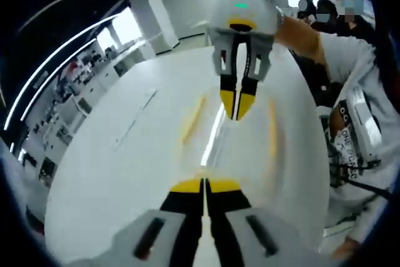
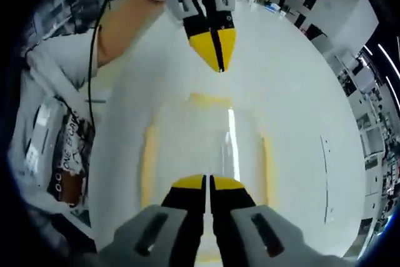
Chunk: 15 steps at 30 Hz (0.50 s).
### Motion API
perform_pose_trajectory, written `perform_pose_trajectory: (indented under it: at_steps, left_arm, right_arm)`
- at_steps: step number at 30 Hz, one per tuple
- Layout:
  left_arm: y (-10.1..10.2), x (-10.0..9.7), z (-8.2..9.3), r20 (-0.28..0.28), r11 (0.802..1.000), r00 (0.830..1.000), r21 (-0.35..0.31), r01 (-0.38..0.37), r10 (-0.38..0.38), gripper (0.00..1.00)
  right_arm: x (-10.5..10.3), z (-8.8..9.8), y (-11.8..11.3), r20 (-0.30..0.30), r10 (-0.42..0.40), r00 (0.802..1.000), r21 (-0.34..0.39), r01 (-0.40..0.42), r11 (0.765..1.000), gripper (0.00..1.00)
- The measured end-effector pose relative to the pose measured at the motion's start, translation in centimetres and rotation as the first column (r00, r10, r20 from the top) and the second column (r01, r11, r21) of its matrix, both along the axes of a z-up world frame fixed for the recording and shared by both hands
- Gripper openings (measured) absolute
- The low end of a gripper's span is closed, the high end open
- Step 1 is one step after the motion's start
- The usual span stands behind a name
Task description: Snap each plastic latch of the storage box into its locked position after aligning the lid with the box until every specified latch is closed and the lid sits flush.
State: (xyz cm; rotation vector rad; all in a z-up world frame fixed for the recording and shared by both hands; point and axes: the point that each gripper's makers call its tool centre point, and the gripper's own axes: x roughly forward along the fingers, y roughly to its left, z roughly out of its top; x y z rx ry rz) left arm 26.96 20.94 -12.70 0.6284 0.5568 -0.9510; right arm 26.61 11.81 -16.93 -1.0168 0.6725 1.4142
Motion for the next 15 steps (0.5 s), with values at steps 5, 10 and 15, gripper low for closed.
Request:
perform_pose_trajectory:
  at_steps: [5, 10, 15]
  left_arm:
    - [0.1, -0.3, -0.7, -0.014, 0.999, 1.0, -0.049, -0.001, 0.0, 0.0]
    - [0.6, -0.2, -1.1, -0.018, 0.999, 1.0, -0.046, -0.005, 0.004, 0.0]
    - [0.6, 0.2, -2.2, -0.059, 1.0, 0.998, -0.001, -0.006, 0.006, 0.0]
  right_arm:
    - [-0.5, -0.1, 0.2, -0.019, -0.004, 1.0, -0.037, 0.003, 0.999, 0.0]
    - [-0.7, -0.2, 0.3, 0.0, -0.001, 1.0, -0.072, 0.001, 0.997, 0.0]
    - [-0.6, -0.2, 0.4, -0.025, -0.021, 0.999, -0.097, 0.019, 0.995, 0.0]
